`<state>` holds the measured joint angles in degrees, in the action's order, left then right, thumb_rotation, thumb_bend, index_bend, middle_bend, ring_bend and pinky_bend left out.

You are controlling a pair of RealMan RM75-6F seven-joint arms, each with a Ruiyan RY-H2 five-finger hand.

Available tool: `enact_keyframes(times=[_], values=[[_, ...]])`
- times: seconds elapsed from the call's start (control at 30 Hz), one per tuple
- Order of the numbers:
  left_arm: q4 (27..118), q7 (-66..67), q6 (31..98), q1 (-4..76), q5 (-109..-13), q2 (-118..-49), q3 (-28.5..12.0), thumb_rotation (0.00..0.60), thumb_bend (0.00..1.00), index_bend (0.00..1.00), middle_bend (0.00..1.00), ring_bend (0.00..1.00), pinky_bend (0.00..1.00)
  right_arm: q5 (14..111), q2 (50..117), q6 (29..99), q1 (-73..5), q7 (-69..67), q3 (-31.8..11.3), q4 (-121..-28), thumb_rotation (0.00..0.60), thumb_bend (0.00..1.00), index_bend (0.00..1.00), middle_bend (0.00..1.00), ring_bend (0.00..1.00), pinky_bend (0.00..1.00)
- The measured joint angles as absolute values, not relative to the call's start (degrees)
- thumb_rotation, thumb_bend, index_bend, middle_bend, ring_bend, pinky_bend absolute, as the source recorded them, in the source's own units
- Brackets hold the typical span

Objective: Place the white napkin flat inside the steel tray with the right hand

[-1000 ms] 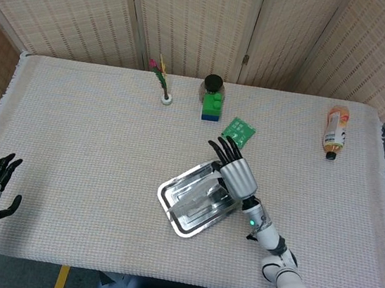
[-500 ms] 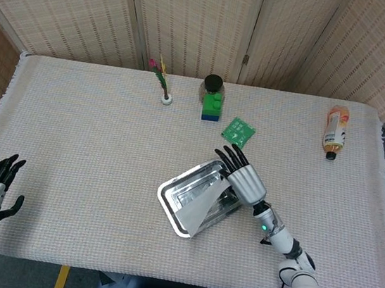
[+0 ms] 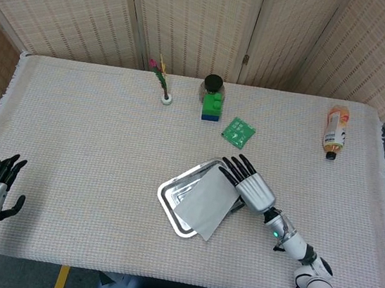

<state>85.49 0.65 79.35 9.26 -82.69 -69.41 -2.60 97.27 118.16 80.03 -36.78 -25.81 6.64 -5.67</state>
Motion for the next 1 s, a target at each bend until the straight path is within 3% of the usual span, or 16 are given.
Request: enact_keyframes(times=[0.3, 0.43, 0.6, 0.83, 1.0], values=[[85.3, 0.1, 79.2, 9.3, -82.5, -69.3, -2.7, 0.600, 0.50, 0.00, 0.00, 0.00, 0.00, 99.2, 116.6, 78.2, -35.6, -26.9, 8.9, -6.6, 0.600, 0.70, 0.00, 0.00, 0.00, 0.00], [85.3, 0.0, 79.1, 9.3, -82.3, -69.3, -2.8, 0.600, 0.50, 0.00, 0.00, 0.00, 0.00, 100.1, 115.3, 75.3, -35.9, -26.1, 9.9, -7.1, 0.600, 0.63, 0.00, 0.00, 0.00, 0.00], [85.4, 0.0, 78.5, 9.5, -82.3, -69.5, -2.7, 0.600, 0.50, 0.00, 0.00, 0.00, 0.00, 100.4, 113.0, 69.9, -38.5, -25.5, 10.3, -11.3, 0.600, 0.63, 0.00, 0.00, 0.00, 0.00], [85.7, -0.8, 79.1, 9.3, -82.5, -69.0, -2.7, 0.600, 0.50, 0.00, 0.00, 0.00, 0.00, 100.3, 105.1, 65.0, -43.4, -21.7, 9.8, -27.1, 0.600, 0.63, 0.00, 0.00, 0.00, 0.00], [86.0, -1.3, 79.6, 9.1, -83.3, -68.8, -2.6, 0.600, 0.50, 0.00, 0.00, 0.00, 0.00, 98.0, 95.9, 60.6, -45.7, -14.8, 8.0, -46.4, 0.600, 0.56, 0.00, 0.00, 0.00, 0.00]])
